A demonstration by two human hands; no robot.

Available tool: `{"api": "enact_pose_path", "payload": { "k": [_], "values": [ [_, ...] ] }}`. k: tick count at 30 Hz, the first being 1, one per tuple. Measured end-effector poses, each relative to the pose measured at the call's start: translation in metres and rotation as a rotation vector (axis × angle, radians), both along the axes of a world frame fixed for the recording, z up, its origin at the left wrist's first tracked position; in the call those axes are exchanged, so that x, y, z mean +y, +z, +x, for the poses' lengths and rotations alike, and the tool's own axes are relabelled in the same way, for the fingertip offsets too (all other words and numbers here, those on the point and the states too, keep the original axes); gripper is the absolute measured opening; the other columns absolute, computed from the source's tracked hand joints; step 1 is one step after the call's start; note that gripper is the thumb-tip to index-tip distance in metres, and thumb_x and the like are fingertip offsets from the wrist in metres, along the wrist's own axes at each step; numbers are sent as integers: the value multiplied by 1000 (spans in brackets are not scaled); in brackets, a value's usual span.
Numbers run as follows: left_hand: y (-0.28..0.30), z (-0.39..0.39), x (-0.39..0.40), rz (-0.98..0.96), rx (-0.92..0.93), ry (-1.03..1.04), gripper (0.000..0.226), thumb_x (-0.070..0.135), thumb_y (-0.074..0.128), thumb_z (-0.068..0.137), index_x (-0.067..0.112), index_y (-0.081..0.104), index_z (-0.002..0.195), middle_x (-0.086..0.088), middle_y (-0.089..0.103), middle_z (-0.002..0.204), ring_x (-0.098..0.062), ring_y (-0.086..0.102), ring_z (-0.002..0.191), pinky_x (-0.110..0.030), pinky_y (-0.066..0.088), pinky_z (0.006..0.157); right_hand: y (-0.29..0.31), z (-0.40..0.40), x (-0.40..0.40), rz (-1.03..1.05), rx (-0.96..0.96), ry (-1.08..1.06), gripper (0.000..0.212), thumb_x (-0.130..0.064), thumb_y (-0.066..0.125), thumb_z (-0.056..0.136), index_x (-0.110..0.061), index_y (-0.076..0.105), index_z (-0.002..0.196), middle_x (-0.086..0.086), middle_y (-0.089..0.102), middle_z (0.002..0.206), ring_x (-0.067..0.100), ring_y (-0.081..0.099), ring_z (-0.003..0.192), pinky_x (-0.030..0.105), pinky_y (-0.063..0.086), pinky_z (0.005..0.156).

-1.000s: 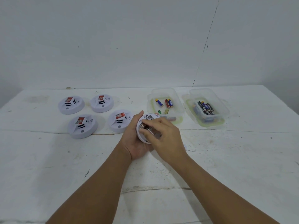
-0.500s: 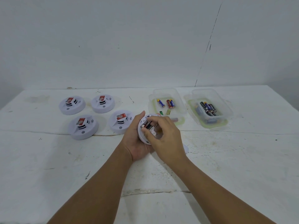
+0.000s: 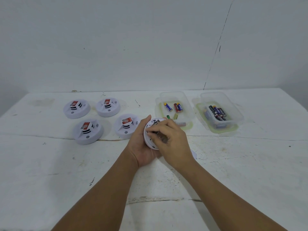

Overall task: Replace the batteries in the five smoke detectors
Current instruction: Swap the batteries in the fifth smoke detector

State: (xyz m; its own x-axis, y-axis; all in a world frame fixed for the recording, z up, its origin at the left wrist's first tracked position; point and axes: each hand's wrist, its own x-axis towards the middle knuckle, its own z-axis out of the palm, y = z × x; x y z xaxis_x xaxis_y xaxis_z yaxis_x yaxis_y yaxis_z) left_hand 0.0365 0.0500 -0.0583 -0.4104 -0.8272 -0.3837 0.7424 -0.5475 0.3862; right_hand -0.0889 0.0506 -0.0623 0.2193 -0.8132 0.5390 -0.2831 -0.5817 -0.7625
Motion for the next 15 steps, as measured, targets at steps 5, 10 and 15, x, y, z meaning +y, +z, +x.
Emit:
{"api": "enact_pose_path", "payload": {
  "k": [5,10,15],
  "values": [
    [3,-1,1,4,-55,10,52,54,63,95,9,70,120,-7,71,109,-23,71,103,-34,59,89,-1,-1,2,3,-5,3,20,-8,80,87,-17,79,105,-7,64,100,11,64,95,26,54,84],
    [4,-3,1,-79,-195,9,51,57,68,91,20,54,125,-1,55,96,-19,62,98,-36,49,93,6,-11,1,134,-7,69,38,-17,85,86,-25,72,121,-13,66,93,16,63,84,26,54,78],
    [2,-2,1,-61,-158,0,43,57,59,97,15,64,99,-1,60,84,-18,66,85,-33,53,84,10,-13,-5,26,91,85,32,-14,80,87,-19,77,118,-8,64,93,15,61,84,19,50,83]
  ]
}}
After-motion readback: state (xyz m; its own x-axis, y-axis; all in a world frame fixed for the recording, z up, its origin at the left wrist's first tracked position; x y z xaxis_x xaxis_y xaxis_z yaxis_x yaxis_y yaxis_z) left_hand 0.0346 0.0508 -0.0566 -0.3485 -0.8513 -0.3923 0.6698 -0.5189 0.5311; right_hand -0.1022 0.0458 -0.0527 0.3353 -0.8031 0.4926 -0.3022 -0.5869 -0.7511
